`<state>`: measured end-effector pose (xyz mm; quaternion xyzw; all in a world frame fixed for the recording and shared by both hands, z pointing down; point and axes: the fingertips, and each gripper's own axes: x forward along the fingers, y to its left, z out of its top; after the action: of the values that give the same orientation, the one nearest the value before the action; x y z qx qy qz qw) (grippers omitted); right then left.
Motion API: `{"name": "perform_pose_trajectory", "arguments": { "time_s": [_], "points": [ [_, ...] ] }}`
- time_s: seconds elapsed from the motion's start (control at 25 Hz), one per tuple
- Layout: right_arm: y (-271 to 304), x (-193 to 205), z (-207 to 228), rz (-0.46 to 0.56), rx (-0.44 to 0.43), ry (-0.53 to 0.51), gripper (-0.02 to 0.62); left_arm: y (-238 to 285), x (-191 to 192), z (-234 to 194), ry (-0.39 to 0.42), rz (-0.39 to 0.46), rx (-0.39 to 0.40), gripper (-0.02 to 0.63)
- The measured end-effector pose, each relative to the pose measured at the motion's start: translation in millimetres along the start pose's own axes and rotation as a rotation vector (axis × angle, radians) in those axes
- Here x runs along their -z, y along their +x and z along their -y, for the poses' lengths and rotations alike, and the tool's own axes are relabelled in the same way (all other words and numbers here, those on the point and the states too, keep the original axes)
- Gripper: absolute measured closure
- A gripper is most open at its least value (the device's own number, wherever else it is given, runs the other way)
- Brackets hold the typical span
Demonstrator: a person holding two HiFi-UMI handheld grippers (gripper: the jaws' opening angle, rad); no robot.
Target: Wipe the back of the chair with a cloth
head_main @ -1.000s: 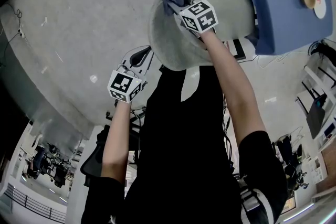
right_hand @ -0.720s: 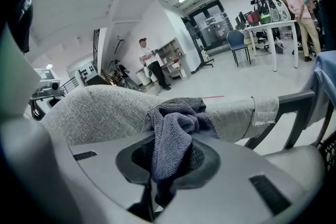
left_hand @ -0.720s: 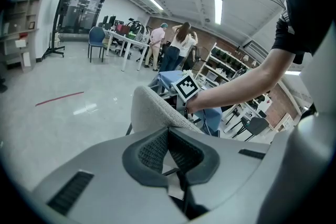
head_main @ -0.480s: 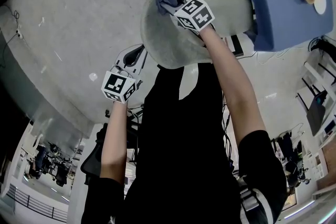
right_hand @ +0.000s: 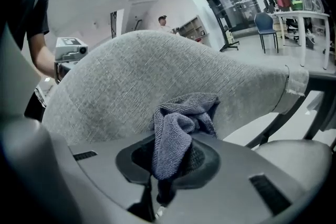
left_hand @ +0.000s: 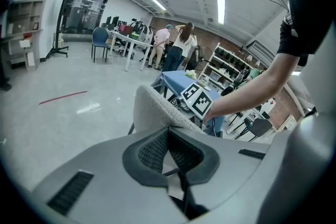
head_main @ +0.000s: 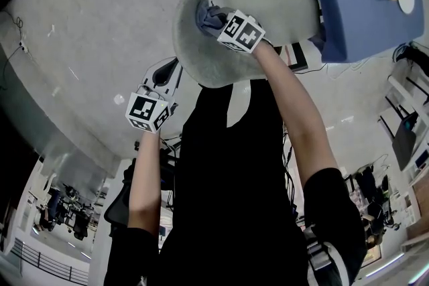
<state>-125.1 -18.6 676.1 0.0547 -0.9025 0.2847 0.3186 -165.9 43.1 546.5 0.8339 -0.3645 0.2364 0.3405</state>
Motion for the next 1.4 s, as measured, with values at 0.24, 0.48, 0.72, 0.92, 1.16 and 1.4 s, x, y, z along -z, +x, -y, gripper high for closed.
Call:
{"name": "perform_pose_trajectory", "arguments": {
  "time_s": [0.24,0.48,0.72,0.92,1.16,1.4],
  "points": [
    [-1.3,39.5,-29.1,-0.056,-0.075,0.021,0.525,2.3,1.0,-1.3,-0.001,-0.001,-0.009,0.584],
    [-12.1,90.7,-55.1,-0.153,-0.157,0.031,0.525,9.4,4.8,-4.8,-0.017,0.002,-0.025,0.584],
    [-26.7,117.3,-72.2,-0.205,-0.208,0.051,0.525,6.4,3.6,-5.4,-0.031,0.01,-0.037,0.583],
    [-41.1,139.0,-77.5,-0.252,-0.272,0.071,0.525,8.5,3.9,-4.4,-0.033,0.006,-0.043,0.584],
    [-64.9,171.4,-76.3,-0.379,-0.347,0.051,0.525,12.0,6.4,-6.1,-0.04,0.004,-0.054,0.584],
    [-99.8,208.4,-84.5,-0.526,-0.395,0.015,0.525,3.0,5.0,-3.3,-0.046,0.008,-0.064,0.584]
  ]
}}
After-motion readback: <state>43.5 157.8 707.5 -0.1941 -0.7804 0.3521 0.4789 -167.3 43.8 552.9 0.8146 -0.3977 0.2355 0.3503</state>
